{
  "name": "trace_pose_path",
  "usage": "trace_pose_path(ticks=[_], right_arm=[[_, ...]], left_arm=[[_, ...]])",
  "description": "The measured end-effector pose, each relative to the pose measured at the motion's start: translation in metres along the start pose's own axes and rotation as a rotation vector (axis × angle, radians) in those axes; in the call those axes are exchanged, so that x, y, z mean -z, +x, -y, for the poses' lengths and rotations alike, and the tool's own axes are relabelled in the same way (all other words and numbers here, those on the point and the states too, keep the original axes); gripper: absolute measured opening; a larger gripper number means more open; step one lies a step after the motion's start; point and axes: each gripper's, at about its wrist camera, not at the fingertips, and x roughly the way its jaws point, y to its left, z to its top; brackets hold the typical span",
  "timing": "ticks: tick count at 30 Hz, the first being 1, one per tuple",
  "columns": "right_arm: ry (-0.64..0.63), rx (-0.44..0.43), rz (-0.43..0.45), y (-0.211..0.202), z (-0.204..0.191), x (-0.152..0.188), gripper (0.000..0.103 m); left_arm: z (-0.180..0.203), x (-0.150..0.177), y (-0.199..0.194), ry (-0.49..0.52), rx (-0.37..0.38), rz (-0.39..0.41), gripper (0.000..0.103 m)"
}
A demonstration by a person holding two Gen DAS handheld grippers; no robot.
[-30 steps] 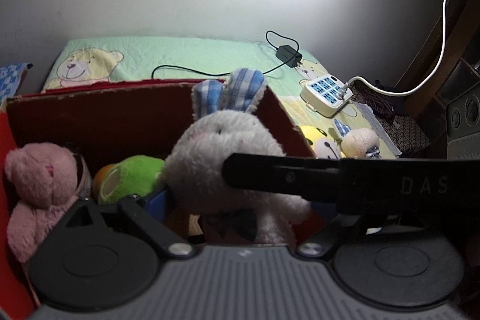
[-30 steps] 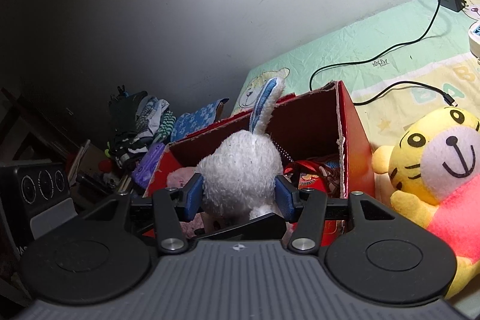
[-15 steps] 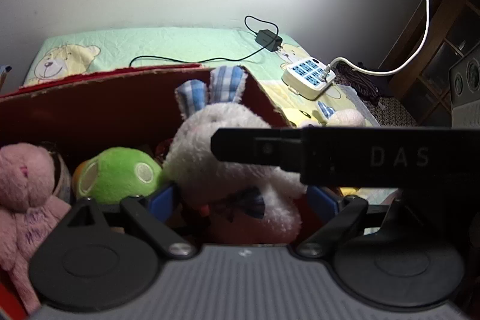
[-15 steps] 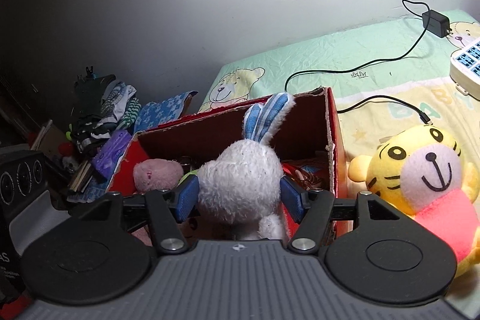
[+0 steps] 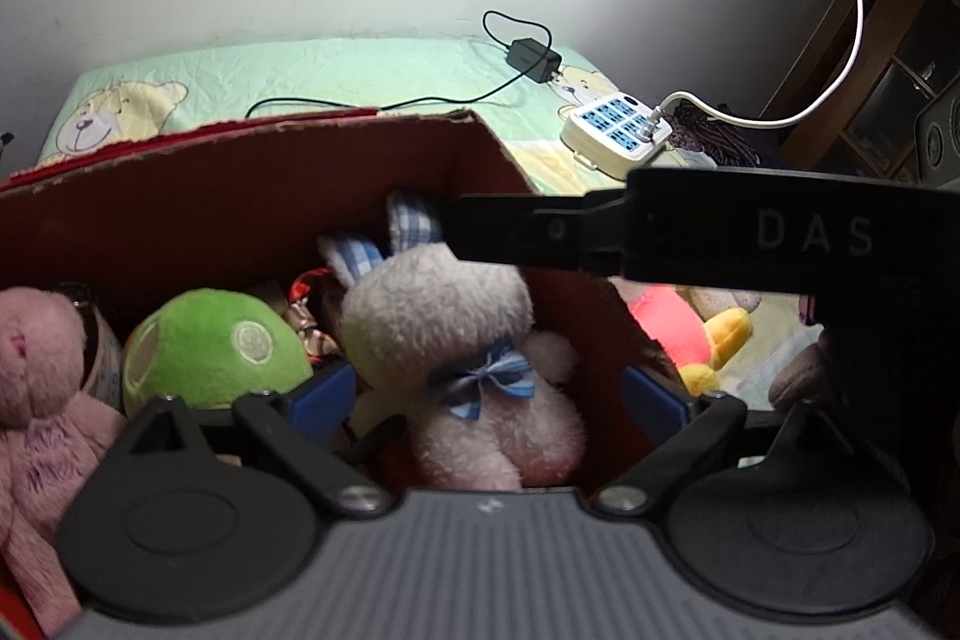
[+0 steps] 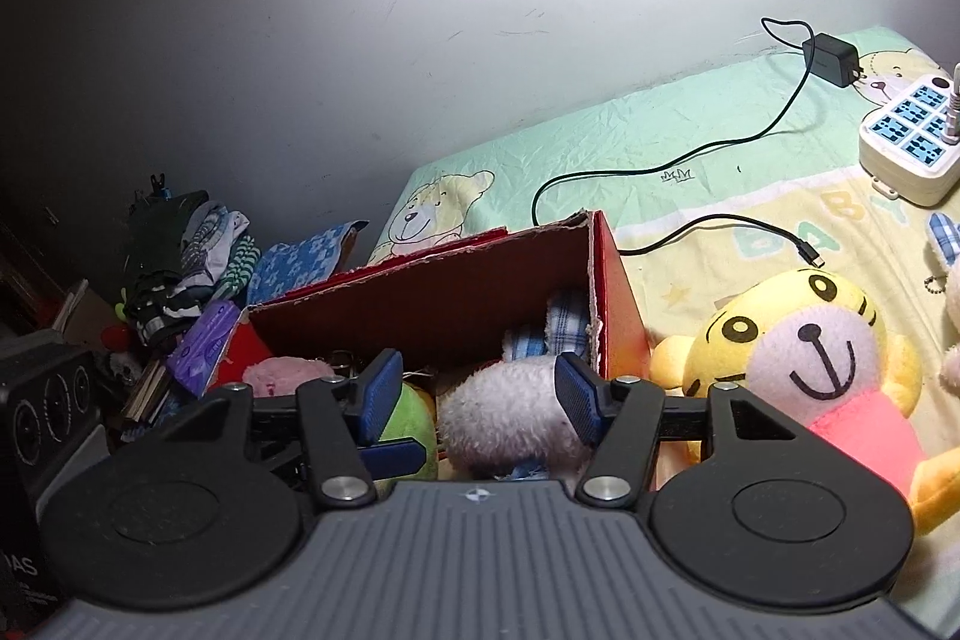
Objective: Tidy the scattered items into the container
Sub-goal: 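Lower the white bunny into the box beside the green plush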
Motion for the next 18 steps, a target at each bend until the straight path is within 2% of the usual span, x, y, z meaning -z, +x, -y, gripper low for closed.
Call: trace_pose_path(ticks=[3, 7, 10, 13, 18], right_arm=[[0.021, 0.004, -0.007, 0.003, 0.004, 0.0, 0.054], [0.051, 0.029, -0.018, 0.005, 0.011, 0.001, 0.037], [0.065, 0.028, -0.014, 0.004, 0.015, 0.002, 0.03], [0.075, 0.022, -0.013, 0.003, 0.017, 0.002, 0.029], [0.061, 0.021, -0.024, 0.003, 0.015, 0.001, 0.031]], left_arm=[[0.0, -0.002, 0.007, 0.0, 0.0, -0.021, 0.097], [0.001, -0.005, 0.013, -0.002, 0.013, -0.032, 0.098], [0.0, -0.005, 0.014, -0.006, 0.008, -0.034, 0.1], [-0.002, -0.006, 0.013, -0.02, 0.011, -0.04, 0.1], [-0.001, -0.004, 0.003, -0.022, -0.045, -0.017, 0.096]])
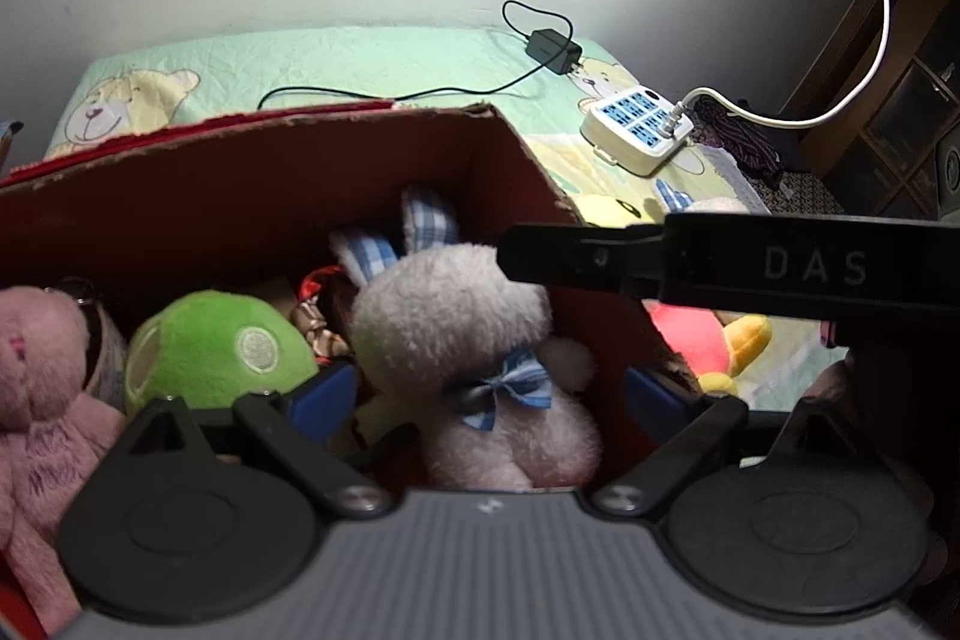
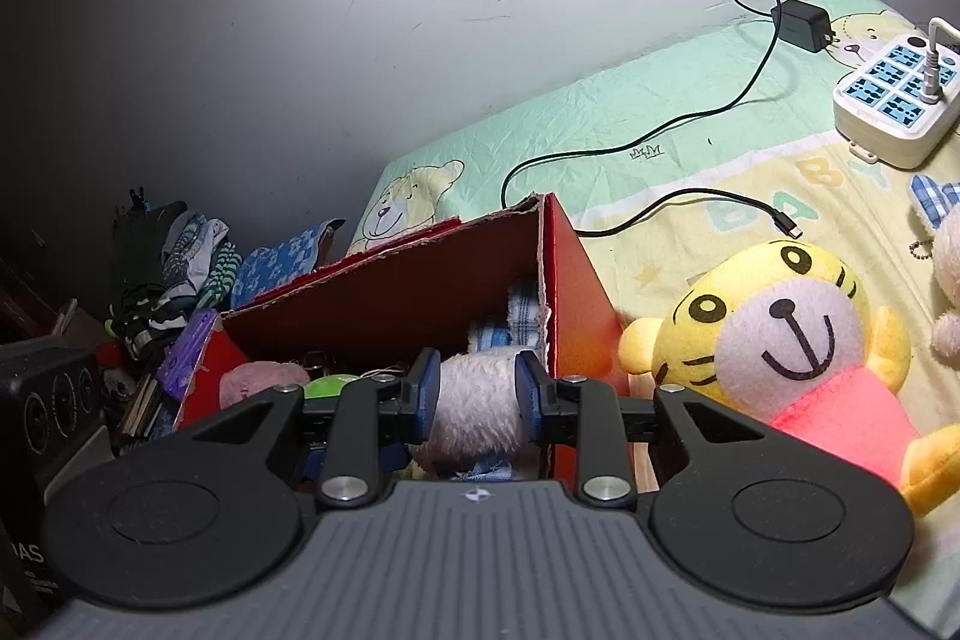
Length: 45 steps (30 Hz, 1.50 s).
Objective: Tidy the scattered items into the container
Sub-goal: 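Lower the white bunny into the box beside the green plush, then open the right gripper to release the white bunny in the box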
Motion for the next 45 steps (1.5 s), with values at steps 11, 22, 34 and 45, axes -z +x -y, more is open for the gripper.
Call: trace_pose_path(ticks=[11, 22, 34, 45], right_arm=[[-0.016, 0.004, -0.028, -0.005, -0.007, 0.004, 0.033], [0.004, 0.01, -0.017, -0.013, -0.003, 0.011, 0.033], [-0.016, 0.027, -0.009, -0.01, -0.008, 0.013, 0.033], [-0.058, 0.051, 0.0, -0.009, -0.012, 0.016, 0.033]], left_arm=[[0.004, 0.004, -0.008, 0.005, -0.077, -0.011, 0.094], [0.004, 0.006, -0.015, -0.001, -0.084, -0.009, 0.094], [0.0, 0.004, -0.029, -0.006, -0.122, 0.02, 0.097], [0.0, 0.004, -0.025, -0.009, -0.119, 0.012, 0.097]])
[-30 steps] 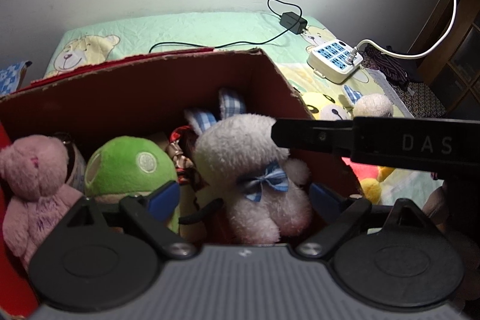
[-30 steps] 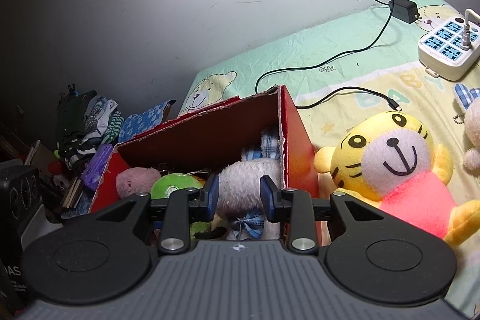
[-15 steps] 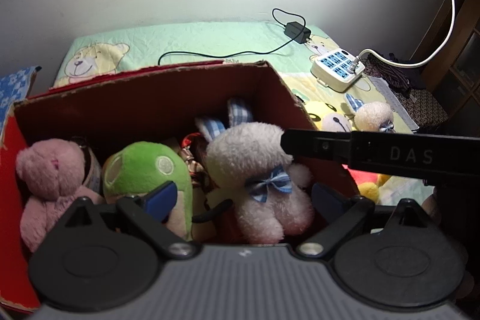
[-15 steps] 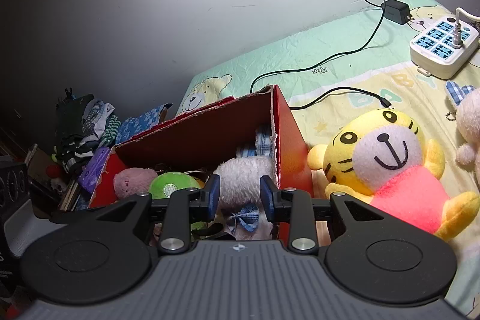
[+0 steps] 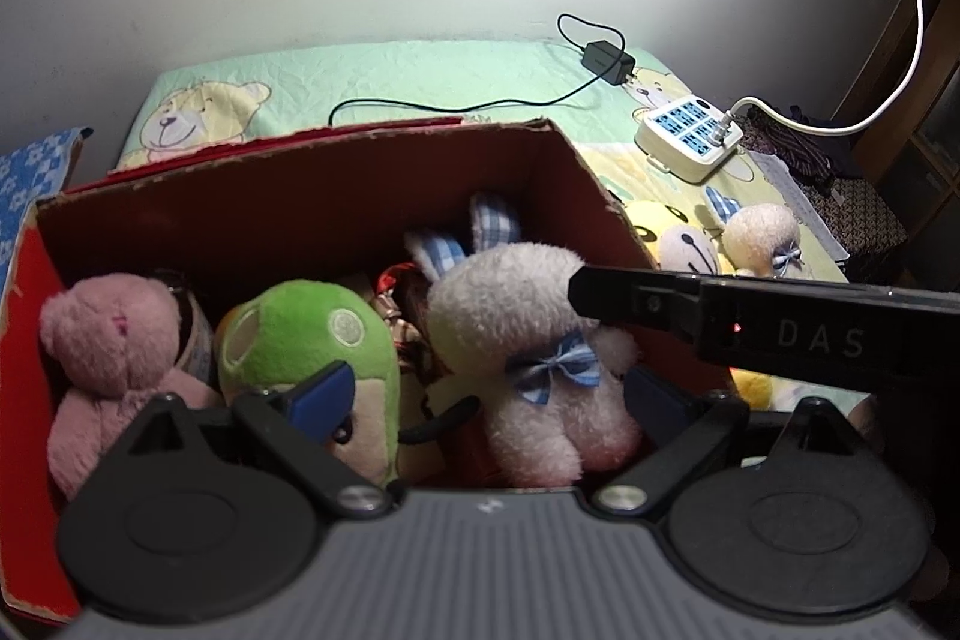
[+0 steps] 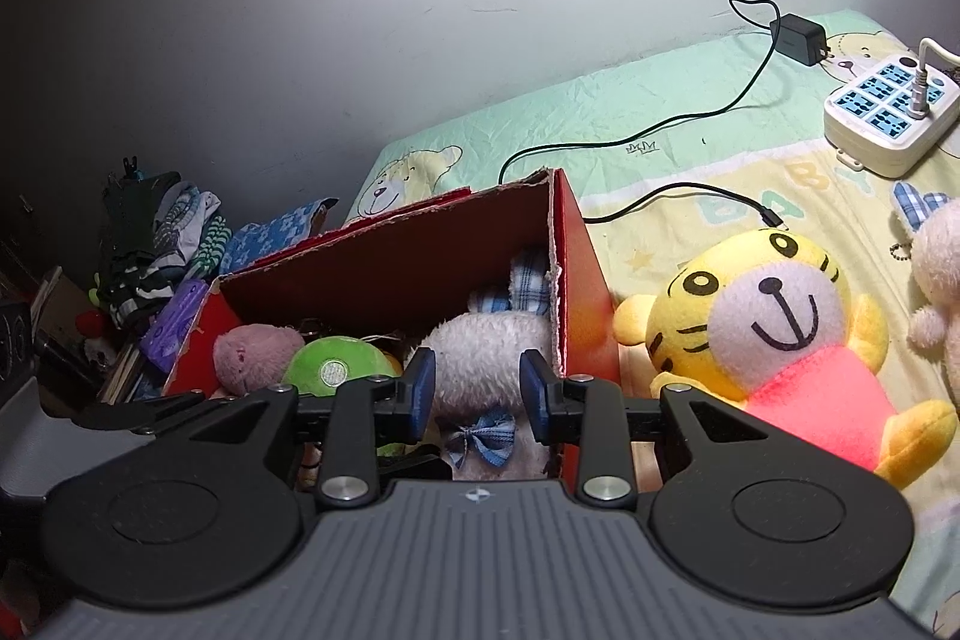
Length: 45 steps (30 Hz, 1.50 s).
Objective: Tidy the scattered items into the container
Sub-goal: 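Open the right gripper to release the white bunny in the box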
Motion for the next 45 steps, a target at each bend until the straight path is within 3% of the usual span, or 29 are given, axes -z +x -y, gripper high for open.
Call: trace_pose_path(ticks=[15, 20, 24, 38, 45], right_arm=[[0.014, 0.009, 0.042, -0.015, -0.001, 0.001, 0.034], [0.025, 0.01, 0.044, -0.021, -0.001, 0.004, 0.036], [0.032, 0.015, 0.056, -0.026, -0.002, 0.007, 0.04], [0.037, 0.02, 0.083, -0.042, -0.002, 0.021, 0.04], [0.043, 0.007, 0.102, -0.049, 0.002, 0.025, 0.04]], left_arm=[[0.007, -0.001, -0.012, -0.012, -0.003, 0.0, 0.097], [0.007, 0.001, -0.012, -0.019, -0.087, -0.023, 0.098], [0.003, 0.005, -0.013, -0.036, -0.109, -0.046, 0.098], [0.01, 0.012, -0.019, -0.029, -0.21, -0.041, 0.099], [0.016, 0.012, -0.022, -0.024, -0.302, -0.026, 0.1]])
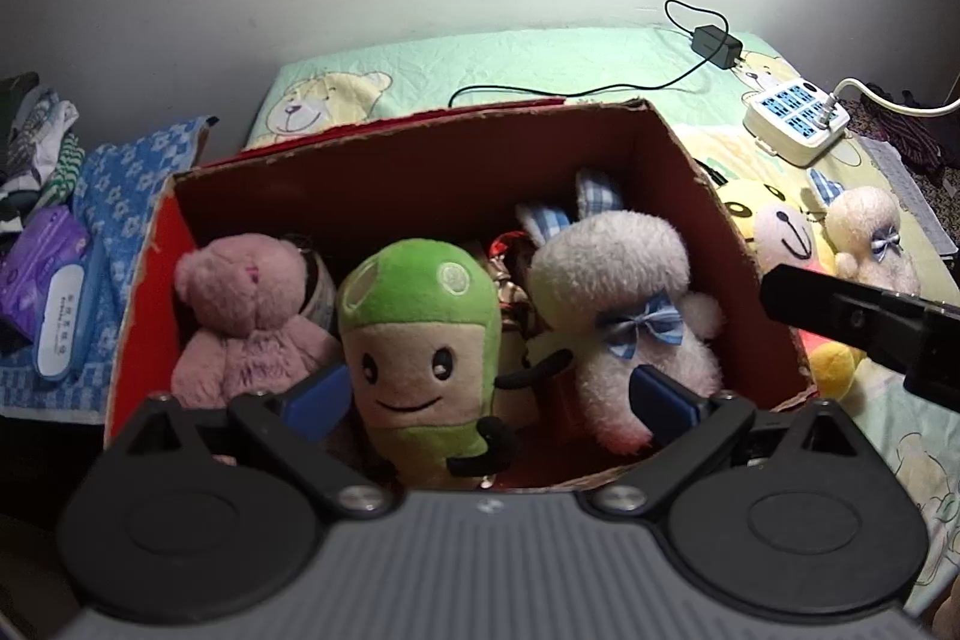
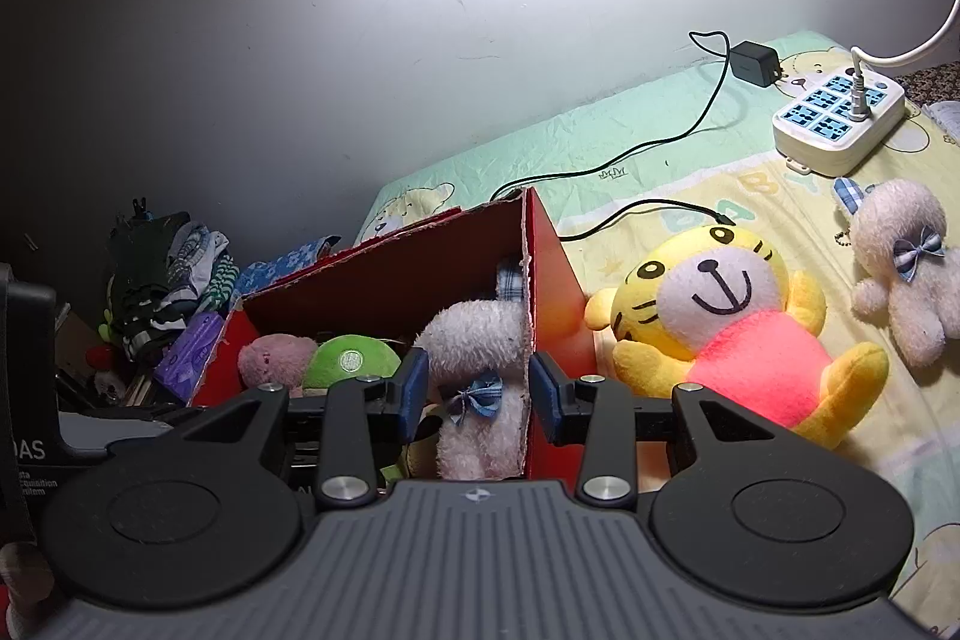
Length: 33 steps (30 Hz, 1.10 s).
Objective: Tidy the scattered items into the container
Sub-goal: 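Open the right gripper to release the white bunny in the box, then raise the right gripper out of the box toward the grey bunny with blue bow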
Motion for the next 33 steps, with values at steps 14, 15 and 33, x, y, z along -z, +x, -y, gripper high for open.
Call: trace_pose_path(ticks=[14, 15, 33], right_arm=[[0.008, -0.079, -0.023, -0.007, 0.029, -0.007, 0.04], [0.01, -0.083, -0.029, -0.008, 0.033, -0.008, 0.04], [0.215, -0.026, -0.018, -0.057, 0.174, -0.025, 0.041]], left_arm=[[0.036, -0.007, -0.015, -0.003, -0.166, 0.034, 0.1], [0.04, -0.009, -0.017, -0.004, -0.168, 0.042, 0.1], [0.182, -0.03, -0.026, 0.133, 0.151, 0.106, 0.097]])
